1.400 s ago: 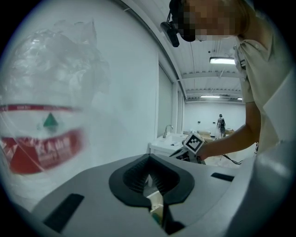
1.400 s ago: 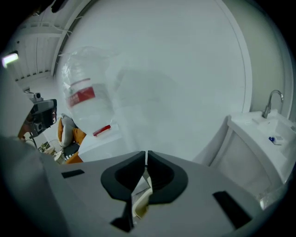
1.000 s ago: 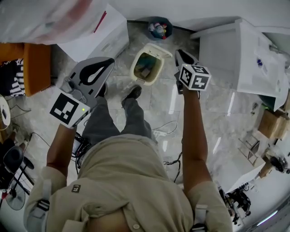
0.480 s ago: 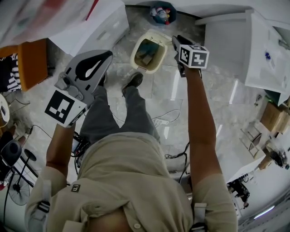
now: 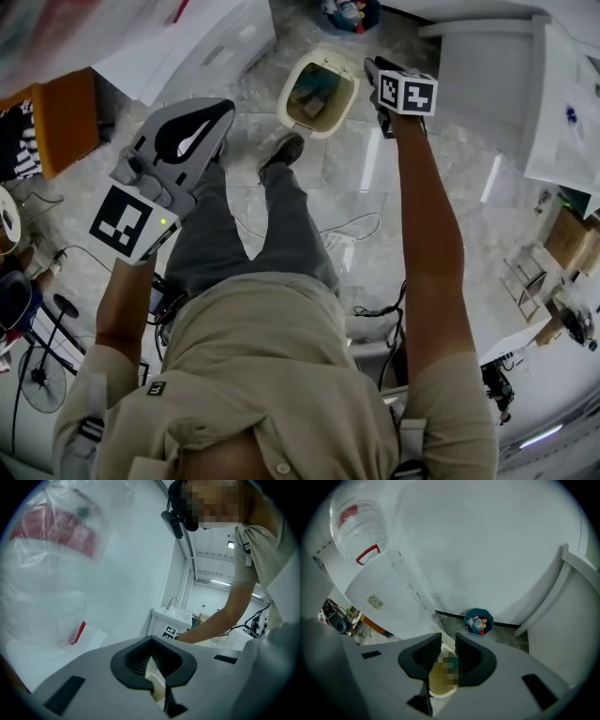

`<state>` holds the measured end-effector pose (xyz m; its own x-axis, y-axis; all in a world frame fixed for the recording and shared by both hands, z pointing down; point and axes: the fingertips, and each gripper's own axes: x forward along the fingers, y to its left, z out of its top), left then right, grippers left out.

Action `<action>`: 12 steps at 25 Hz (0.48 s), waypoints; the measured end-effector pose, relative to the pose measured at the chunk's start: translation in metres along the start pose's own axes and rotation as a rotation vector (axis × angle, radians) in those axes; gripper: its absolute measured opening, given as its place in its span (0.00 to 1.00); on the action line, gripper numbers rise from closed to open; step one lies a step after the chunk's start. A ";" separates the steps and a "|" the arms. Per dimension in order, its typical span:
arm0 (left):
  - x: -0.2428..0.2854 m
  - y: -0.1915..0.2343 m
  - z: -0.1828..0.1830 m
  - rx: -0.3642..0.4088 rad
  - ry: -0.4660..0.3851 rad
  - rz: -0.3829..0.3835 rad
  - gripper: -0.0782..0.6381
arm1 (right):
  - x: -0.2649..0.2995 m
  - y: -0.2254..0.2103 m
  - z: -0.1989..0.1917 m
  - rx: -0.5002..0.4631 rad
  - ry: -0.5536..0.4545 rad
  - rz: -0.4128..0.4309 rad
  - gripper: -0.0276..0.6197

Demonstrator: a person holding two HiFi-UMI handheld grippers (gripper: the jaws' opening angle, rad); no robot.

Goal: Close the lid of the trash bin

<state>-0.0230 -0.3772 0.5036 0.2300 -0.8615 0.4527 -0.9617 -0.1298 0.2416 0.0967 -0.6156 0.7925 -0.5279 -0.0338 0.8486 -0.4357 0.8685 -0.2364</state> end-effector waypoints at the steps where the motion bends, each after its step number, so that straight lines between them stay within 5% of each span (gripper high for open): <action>1: 0.000 0.001 -0.003 -0.001 0.003 0.000 0.13 | 0.004 -0.002 -0.002 0.001 0.003 -0.002 0.19; 12: 0.001 0.005 -0.028 -0.035 0.034 -0.009 0.13 | 0.031 -0.017 -0.020 0.062 0.025 -0.027 0.19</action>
<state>-0.0238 -0.3651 0.5289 0.2446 -0.8429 0.4793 -0.9538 -0.1201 0.2755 0.1020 -0.6212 0.8321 -0.4978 -0.0438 0.8662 -0.4942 0.8350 -0.2418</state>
